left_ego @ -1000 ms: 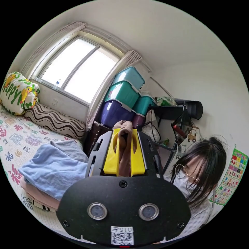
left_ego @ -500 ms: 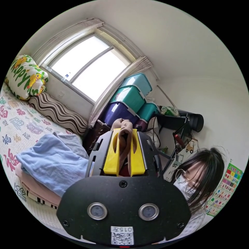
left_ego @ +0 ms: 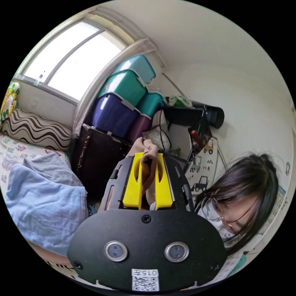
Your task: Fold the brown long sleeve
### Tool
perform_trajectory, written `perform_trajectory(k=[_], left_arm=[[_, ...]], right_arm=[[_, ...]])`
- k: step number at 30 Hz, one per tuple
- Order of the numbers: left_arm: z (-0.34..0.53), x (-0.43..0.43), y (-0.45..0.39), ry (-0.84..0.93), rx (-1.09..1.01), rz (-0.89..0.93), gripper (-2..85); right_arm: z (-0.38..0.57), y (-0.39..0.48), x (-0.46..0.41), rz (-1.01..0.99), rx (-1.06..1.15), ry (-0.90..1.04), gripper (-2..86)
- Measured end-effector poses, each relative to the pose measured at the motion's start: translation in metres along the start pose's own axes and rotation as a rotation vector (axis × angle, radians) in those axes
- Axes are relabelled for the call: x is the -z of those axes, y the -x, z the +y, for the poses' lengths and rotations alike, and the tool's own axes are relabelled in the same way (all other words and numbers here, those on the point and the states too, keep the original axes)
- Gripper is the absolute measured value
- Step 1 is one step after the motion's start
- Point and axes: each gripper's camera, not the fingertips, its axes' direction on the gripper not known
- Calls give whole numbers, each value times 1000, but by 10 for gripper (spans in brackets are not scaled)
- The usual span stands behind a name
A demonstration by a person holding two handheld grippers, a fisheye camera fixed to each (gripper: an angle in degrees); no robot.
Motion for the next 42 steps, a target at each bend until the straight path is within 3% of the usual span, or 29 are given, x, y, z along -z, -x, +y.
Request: perform_trajectory(k=[8,13,18,26,30,34,38,42], left_arm=[[74,-46,-10,127,44,33,61],[83,-54,-15,128,78,61,61],[69,-44,-25,97,51,-35,61],[16,70,5,-194,126,-296,60],[4,117,42,-287,222,-391,60],[20,160,114,-321,404,-657,61],[86,183,204,-376,742,-648,62],[89,185,215,-355,715,-640,63]], right_arm=[[59,11,56,-53,-111,52,92],[59,13,63,-97,-68,39,92],[37,0,39,-97,-16,45,92],[-58,-92,-154,-275,-30,167,92],[-77,-128,-257,-248,-50,242,93],[-58,-186,-408,-153,-153,487,94],[14,-235,-526,-19,-224,821,99],[29,-274,-538,-34,-288,854,104]])
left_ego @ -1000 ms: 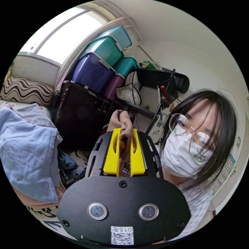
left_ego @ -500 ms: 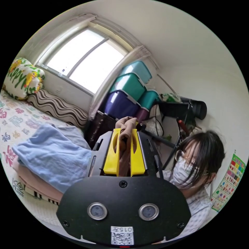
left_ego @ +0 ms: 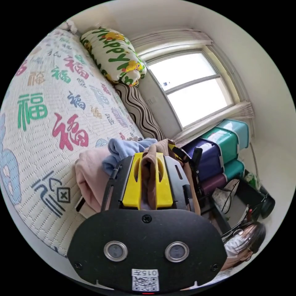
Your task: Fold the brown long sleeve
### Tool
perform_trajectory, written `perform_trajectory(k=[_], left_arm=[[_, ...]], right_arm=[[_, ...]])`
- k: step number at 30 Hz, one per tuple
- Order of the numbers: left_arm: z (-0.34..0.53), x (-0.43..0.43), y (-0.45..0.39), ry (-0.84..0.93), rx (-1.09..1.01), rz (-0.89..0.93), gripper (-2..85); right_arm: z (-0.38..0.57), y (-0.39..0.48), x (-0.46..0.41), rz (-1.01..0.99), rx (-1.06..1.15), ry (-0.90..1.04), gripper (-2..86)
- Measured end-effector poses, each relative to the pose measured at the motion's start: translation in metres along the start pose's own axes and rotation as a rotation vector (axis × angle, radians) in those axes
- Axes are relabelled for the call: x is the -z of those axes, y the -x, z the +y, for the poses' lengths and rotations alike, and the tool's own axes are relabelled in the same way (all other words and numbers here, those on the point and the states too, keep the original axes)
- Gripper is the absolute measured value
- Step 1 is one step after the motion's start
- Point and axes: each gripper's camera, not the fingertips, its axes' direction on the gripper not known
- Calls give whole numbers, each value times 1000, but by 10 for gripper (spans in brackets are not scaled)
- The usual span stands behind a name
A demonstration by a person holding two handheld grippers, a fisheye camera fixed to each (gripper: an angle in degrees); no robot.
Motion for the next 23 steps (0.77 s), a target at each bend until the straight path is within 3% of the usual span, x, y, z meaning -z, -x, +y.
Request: perform_trajectory(k=[4,6,9,14,19,21,23], left_arm=[[3,54,-50,-244,-161,-125,44],[9,54,-90,-224,-275,-113,44],[26,-1,-169,-24,-484,-90,49],[106,-175,-297,417,-811,-18,73],[268,-285,-306,499,-714,252,81],[303,-318,-282,496,-616,219,84],[316,-349,-232,402,-390,132,102]], right_arm=[[31,-38,74,-47,16,-133,83],[61,-57,114,-45,36,-199,79],[125,-90,159,33,32,-258,84],[259,-168,186,102,-159,-381,92],[345,-249,164,1,-338,-364,84],[361,-273,155,-67,-367,-340,95],[372,-291,149,-92,-369,-342,102]])
